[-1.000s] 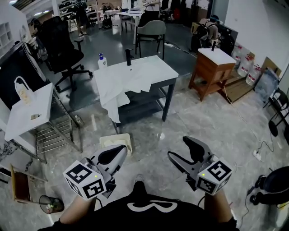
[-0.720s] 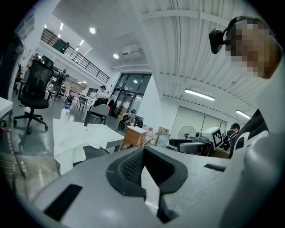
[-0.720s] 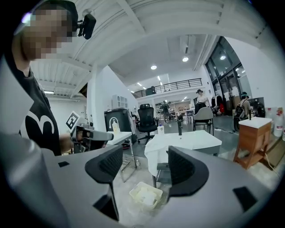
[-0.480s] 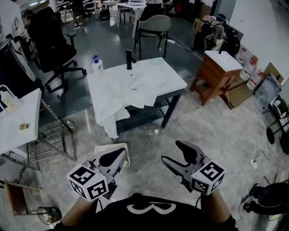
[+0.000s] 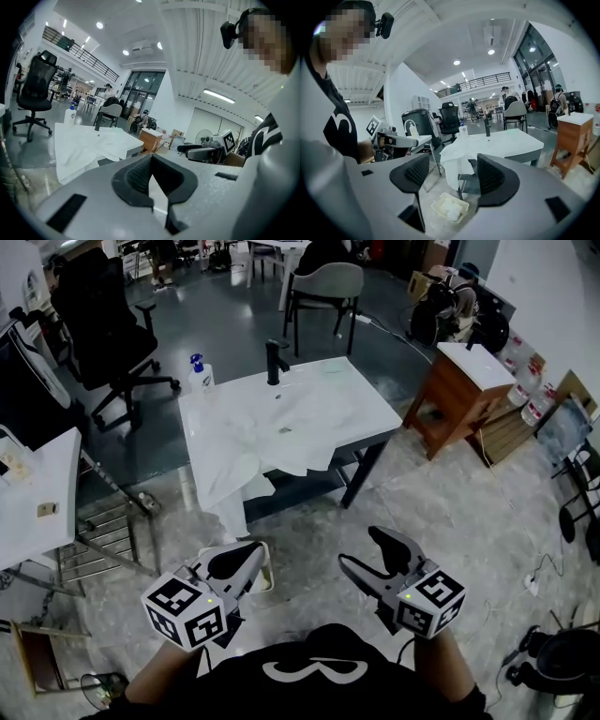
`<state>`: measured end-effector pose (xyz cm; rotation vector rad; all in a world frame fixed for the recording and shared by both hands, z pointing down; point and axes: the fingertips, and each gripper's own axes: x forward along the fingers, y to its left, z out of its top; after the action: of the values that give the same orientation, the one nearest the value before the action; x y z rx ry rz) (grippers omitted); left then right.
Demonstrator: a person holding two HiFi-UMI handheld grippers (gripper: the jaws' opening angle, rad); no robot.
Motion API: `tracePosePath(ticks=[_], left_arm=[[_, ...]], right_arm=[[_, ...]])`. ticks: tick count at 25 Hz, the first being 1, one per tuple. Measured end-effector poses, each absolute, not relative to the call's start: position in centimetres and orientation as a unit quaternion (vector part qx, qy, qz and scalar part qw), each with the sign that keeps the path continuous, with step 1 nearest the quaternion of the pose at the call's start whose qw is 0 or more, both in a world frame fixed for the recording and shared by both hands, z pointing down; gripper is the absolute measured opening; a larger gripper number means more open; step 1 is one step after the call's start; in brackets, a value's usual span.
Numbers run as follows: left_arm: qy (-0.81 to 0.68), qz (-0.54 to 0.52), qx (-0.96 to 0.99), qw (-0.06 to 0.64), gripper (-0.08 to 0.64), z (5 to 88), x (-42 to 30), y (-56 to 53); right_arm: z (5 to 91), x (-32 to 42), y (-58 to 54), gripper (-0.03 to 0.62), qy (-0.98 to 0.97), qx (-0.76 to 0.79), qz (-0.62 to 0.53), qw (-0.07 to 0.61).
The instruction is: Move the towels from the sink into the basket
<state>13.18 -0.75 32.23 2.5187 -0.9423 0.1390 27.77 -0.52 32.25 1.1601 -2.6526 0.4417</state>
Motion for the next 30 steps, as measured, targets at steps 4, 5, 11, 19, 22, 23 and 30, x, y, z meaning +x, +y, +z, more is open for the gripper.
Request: tracePosePath(ticks=[4, 5, 11, 19, 22, 23, 30], left_arm=[[-0.35, 0.05, 0.907, 0.231, 0.006, 32.9, 12.9, -2.9], [-0.352, 0.05, 0.905, 0.232, 0.006, 33.0, 12.9, -3.4], [-0.375, 0.049, 0.894, 0.24, 0.006, 34.2, 11.5, -7.5], [-0.419, 0.049, 0.866, 0.266, 0.006, 35.7, 9.7, -14.8], [-0.431, 0.044, 0.859, 0.272, 0.006, 36.1, 9.7, -17.8], [-0.434, 0.043, 0.857, 0.273, 0.006, 36.1, 9.8, -18.7], [-0.459, 0.042, 0.843, 0.277, 0.006, 36.4, 9.5, -23.5]], right_arm=[[32.8, 27.8, -3.3, 0.298, -0.898, 0.397, 0.163, 0.098], [32.9, 27.7, -4.0, 0.298, -0.899, 0.395, 0.167, 0.093], [34.4, 26.8, -9.8, 0.298, -0.9, 0.386, 0.173, 0.107], [37.4, 25.4, -19.7, 0.298, -0.905, 0.359, 0.167, 0.154], [38.3, 25.1, -23.2, 0.298, -0.906, 0.35, 0.166, 0.171], [38.6, 25.0, -24.3, 0.298, -0.906, 0.347, 0.165, 0.176], [42.1, 24.1, -30.2, 0.298, -0.908, 0.314, 0.165, 0.224]])
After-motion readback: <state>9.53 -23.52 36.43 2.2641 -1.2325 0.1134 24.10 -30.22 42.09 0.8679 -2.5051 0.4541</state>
